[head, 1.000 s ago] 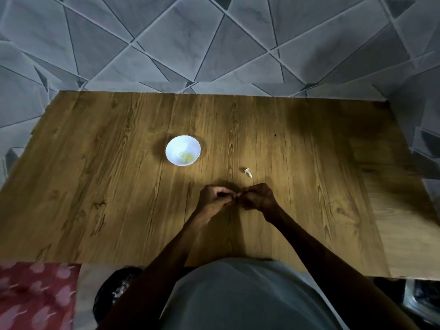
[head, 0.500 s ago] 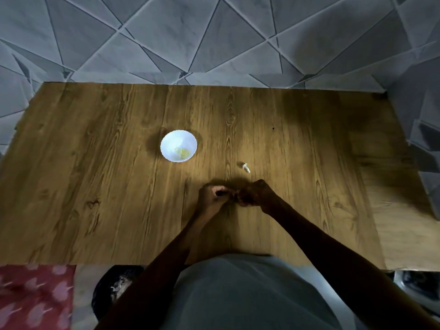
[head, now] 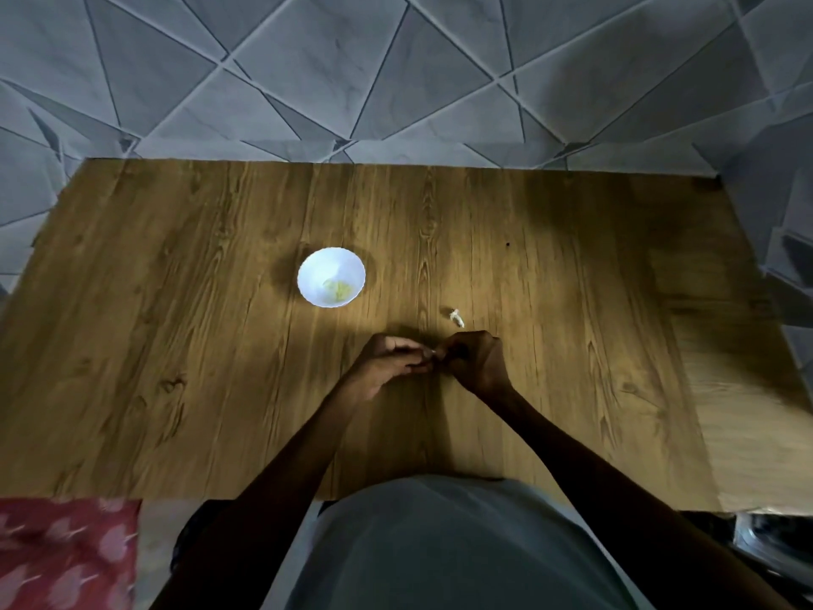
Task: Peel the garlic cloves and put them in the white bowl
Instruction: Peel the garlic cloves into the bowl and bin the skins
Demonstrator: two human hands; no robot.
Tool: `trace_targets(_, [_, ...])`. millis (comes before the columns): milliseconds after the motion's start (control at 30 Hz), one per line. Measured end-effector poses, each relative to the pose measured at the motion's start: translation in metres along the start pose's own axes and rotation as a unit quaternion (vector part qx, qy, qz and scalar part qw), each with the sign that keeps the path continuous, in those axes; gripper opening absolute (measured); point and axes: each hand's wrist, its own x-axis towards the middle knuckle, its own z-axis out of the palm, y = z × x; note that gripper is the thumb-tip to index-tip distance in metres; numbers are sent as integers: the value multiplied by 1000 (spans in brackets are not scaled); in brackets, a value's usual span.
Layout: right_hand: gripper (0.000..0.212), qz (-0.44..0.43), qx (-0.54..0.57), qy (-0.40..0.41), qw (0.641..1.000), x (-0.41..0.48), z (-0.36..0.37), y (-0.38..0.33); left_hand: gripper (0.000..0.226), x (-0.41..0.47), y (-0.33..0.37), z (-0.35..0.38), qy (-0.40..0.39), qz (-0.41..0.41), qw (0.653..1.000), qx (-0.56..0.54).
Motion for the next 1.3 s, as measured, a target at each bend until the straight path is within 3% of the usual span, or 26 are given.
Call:
trace_targets(333, [5,17,-22,-5,1000,-4,-10,-8,15,-10,13,14,57,61,986,147])
trace_targets(533, [26,36,-64,-1,997,-14,-13,-28,6,-18,13,16,93,61,977,183])
trace_targets(700, [20,40,-74,9,996,-22,-11,-40,9,-22,17,26,149,40,974,163])
trace_targets(900, [13,24,-67,12,997,-24,-12,-39,11,-28,15,24,111,7,991,71])
trace_targets(1000, [6,38,4,2,999,-21,-14,-36,11,-29,11,20,95,8,995,39])
trace_targets(1067, [6,105,115,1,988,-21,-15,-37,13,-27,8,20,98,15,994,38])
trace_targets(1167, [7,182,218,3,959,-22,-17,-38,15,-22,2,20,120,32,985,124])
trace_targets(1300, [13,203,227,-17,952,-23,-21,-40,16,-19,-3,18,116,65,954,270])
